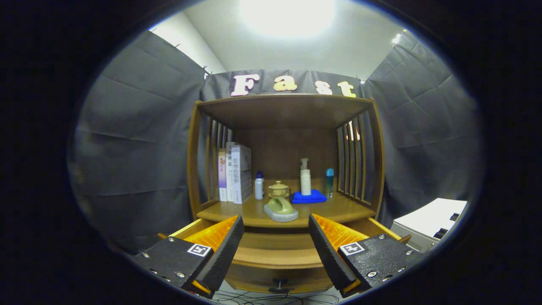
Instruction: Pull open the drawer, take out the items inside it, and place them on the countertop above the cabinet.
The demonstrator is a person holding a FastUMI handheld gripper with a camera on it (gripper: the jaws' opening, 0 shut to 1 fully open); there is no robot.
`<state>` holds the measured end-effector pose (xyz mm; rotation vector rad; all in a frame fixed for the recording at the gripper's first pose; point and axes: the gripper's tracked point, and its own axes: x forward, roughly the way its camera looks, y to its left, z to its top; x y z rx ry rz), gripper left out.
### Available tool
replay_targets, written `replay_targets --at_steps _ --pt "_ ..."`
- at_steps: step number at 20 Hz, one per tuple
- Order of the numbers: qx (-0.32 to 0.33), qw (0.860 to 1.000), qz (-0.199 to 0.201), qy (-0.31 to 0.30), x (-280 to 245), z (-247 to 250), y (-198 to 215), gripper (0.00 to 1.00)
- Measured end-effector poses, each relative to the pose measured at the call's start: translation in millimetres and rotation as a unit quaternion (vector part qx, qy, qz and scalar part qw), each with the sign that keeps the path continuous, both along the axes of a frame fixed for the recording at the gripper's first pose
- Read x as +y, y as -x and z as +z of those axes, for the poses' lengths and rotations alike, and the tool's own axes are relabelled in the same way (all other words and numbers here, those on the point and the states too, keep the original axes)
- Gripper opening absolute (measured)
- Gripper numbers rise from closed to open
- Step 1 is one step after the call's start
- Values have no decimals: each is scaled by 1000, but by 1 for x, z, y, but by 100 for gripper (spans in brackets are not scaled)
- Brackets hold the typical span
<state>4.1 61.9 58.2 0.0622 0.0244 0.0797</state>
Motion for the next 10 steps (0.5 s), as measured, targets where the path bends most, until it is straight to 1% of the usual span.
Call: replay_targets --at_steps 4,6,10 --pt "13 1000 26 4 2 -31 35 94" --pt "21 999 32 4 0 -48 47 95" --pt "61 997 39 0 -7 -87 62 95"
